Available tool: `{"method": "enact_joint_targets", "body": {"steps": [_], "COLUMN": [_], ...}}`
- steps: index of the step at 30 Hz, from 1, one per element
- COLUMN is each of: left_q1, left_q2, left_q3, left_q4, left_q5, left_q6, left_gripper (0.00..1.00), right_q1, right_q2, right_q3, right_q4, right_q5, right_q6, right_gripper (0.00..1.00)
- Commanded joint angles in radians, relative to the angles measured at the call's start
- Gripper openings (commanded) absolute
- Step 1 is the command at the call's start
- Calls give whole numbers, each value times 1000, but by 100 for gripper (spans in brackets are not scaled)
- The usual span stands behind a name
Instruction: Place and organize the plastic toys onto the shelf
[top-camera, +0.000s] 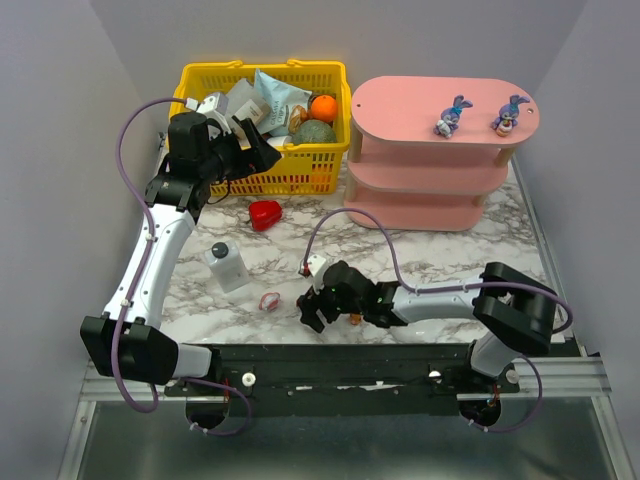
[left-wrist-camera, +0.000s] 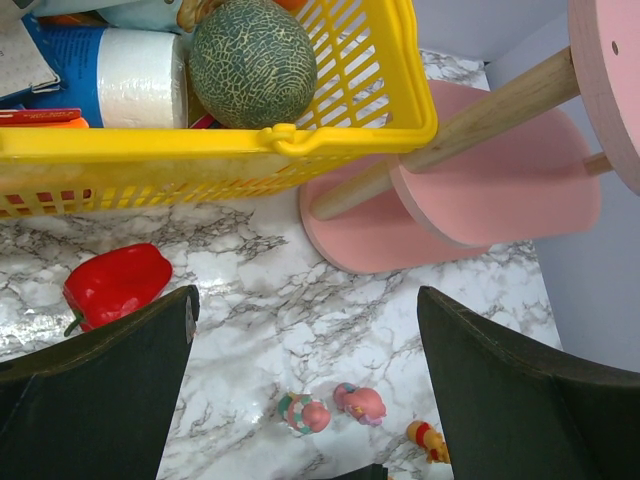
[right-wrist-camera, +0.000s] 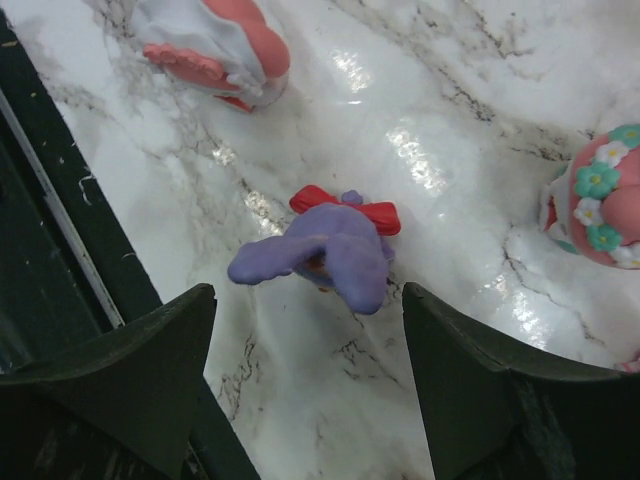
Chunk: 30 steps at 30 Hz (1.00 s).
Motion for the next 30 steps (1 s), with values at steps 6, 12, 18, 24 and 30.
{"method": "enact_joint_targets", "body": {"steps": [6, 12, 18, 24, 30], "left_q1": [-5, -5, -5, -5, -5], "left_q2": [-26, -28, -31, -28, -30], "left_q3": [5, 3, 2, 8, 11], "left_q4": [2, 1, 1, -2, -5], "left_q5": [18, 20, 20, 20, 20], "left_q6": [4, 2, 2, 5, 7], "left_gripper": [99, 99, 99, 99, 99], "right_q1": [3, 2, 2, 0, 2], "right_q2": [70, 101, 131, 156, 144], "right_q3": [67, 88, 110, 125, 137], "right_q4": [66, 52, 36, 29, -7], "right_q5": [73, 86, 112, 121, 155], "right_q6": [18, 22, 30, 28, 31], "right_gripper": [82, 79, 70, 59, 28]}}
